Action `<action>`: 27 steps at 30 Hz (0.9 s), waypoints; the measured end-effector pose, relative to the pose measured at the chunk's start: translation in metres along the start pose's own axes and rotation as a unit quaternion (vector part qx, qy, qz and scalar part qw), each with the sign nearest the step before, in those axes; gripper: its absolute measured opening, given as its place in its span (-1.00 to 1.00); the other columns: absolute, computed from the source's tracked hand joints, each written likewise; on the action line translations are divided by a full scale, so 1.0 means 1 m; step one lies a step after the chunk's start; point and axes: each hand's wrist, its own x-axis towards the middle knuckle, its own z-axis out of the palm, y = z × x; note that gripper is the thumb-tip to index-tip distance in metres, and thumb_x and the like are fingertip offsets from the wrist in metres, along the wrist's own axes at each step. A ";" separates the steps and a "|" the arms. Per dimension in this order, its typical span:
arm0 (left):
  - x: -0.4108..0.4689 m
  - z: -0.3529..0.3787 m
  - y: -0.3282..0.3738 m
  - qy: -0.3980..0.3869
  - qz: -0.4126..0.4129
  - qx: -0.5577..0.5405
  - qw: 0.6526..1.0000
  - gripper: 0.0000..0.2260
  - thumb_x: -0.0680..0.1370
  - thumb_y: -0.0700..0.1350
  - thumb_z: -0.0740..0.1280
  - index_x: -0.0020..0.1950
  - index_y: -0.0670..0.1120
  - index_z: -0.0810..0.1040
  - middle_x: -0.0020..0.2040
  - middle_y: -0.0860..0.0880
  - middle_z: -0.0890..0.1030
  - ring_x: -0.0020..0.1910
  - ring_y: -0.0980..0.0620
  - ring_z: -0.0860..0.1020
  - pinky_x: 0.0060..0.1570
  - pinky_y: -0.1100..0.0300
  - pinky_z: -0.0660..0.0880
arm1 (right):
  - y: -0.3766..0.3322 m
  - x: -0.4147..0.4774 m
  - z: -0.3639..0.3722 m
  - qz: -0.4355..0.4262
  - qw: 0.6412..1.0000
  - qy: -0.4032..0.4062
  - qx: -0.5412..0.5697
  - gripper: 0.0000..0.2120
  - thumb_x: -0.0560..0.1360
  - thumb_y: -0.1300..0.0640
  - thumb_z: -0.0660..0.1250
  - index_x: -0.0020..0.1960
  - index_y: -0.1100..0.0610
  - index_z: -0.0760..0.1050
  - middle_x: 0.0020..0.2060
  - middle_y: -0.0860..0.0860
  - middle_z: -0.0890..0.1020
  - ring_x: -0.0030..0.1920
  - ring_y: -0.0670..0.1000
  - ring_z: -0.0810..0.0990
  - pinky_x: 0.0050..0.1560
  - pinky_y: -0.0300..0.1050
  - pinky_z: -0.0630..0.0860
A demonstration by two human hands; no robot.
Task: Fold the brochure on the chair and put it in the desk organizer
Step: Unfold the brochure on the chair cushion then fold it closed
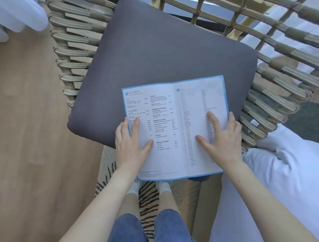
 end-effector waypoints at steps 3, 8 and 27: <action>0.004 0.002 0.002 0.021 -0.027 -0.071 0.997 -0.30 0.43 -0.03 0.46 0.50 -0.05 0.25 0.54 -0.12 0.16 0.46 -0.06 0.09 0.40 -0.06 0.23 | -0.002 -0.002 0.000 0.014 1.000 0.000 0.012 -0.27 0.38 -0.29 0.34 0.48 -0.15 0.22 0.47 0.33 0.17 0.29 0.28 0.24 0.28 0.26 0.29; 0.009 0.007 0.005 0.047 -0.044 -0.090 0.994 -0.31 0.40 -0.05 0.48 0.48 -0.07 0.30 0.53 -0.09 0.20 0.43 -0.08 0.13 0.40 0.01 0.20 | -0.002 -0.004 0.002 0.019 1.000 0.006 0.019 -0.28 0.40 -0.29 0.34 0.49 -0.14 0.22 0.47 0.32 0.16 0.29 0.26 0.22 0.28 0.26 0.29; 0.103 -0.043 -0.011 0.026 0.120 0.022 0.992 -0.29 0.37 0.13 0.48 0.46 -0.01 0.35 0.52 0.02 0.29 0.45 -0.10 0.19 0.44 -0.09 0.13 | -0.054 -0.008 0.023 0.169 0.982 0.040 0.070 -0.27 0.45 -0.28 0.32 0.52 -0.11 0.15 0.50 0.35 0.09 0.47 0.33 0.08 0.42 0.32 0.10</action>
